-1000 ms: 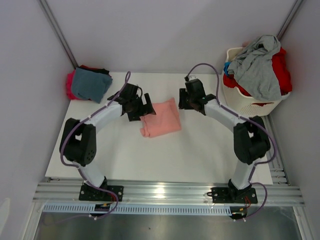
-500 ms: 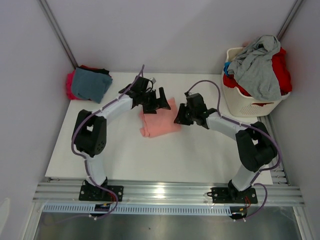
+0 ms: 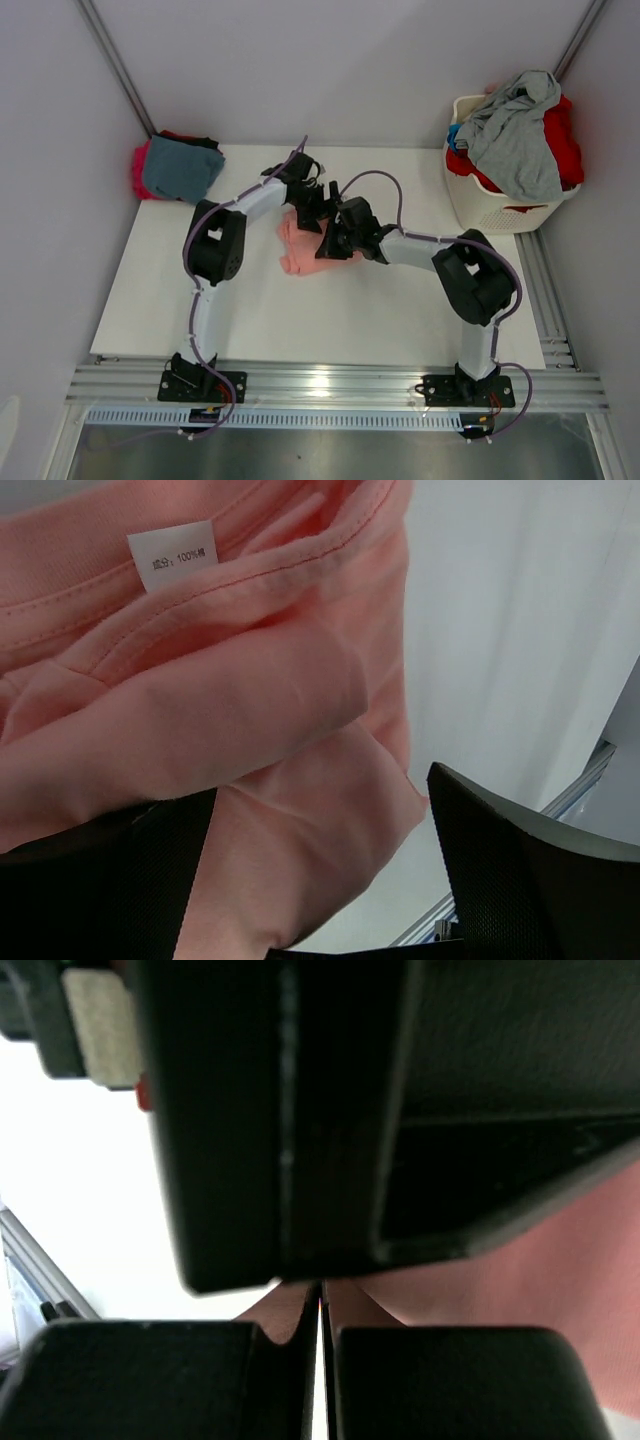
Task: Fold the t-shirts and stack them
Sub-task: Fold the long partially folded tshirt into a neat square, then put the neatly folded tshirt into the corner of the board with the left arm
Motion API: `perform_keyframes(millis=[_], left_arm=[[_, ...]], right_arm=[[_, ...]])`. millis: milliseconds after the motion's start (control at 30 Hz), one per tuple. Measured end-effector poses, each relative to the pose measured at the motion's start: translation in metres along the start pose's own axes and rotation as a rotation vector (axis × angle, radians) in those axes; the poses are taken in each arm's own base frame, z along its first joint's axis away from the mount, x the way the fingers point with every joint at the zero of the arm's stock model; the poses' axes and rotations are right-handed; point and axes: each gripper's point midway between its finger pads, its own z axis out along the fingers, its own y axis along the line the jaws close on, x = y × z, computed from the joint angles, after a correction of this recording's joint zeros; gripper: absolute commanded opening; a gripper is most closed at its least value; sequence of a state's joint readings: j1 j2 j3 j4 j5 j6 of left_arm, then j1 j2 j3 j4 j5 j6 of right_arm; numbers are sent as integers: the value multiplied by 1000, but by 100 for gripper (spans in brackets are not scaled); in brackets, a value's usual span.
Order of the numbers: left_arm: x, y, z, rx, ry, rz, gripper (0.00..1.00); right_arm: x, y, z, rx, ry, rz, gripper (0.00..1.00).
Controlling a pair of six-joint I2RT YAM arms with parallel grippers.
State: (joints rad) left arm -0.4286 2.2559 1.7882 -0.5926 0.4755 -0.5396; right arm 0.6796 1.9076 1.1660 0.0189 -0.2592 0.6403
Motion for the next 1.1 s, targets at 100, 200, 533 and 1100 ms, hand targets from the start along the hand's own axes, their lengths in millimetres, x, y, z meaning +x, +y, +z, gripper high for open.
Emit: perform_keyframes(millis=[100,200,533,1100], left_arm=[[-2,3,-1,-10,7,-11,91],[-3,7,-3,-15,10,-14,91],[-3,32,-18,-43,4,-69,91],[85,85,-76,-206,-24,-228,90]], right_arm=[[-2,0,3,3,-2,-3,0],[-3,3,4,5,-8,-13,0],[16,2,6,114,11,-117,0],[5,-61,-21,360,-29,-93,0]])
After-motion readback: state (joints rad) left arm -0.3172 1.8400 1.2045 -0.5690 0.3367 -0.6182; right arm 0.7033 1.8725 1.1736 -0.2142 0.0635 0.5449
